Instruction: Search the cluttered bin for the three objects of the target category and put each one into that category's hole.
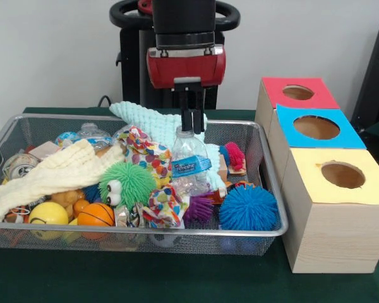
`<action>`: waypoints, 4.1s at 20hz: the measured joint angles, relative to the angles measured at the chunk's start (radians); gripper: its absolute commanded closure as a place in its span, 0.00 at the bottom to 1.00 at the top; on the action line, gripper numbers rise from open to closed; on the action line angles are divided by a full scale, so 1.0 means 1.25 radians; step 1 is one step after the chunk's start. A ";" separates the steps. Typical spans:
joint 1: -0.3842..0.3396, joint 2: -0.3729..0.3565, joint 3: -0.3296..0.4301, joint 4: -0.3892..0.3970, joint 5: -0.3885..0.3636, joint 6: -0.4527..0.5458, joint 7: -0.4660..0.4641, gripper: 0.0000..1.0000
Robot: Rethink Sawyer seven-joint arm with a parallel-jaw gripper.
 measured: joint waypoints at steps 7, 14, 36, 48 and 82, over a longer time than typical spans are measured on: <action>0.001 -0.018 -0.001 0.021 0.002 0.000 0.000 1.00; 0.003 -0.019 -0.005 0.058 0.000 0.000 0.000 1.00; 0.060 -0.222 -0.046 0.257 0.100 0.000 0.000 1.00; 0.117 -0.296 -0.086 0.266 0.154 0.000 0.000 1.00; 0.415 -0.268 -0.304 0.272 0.212 0.000 0.001 1.00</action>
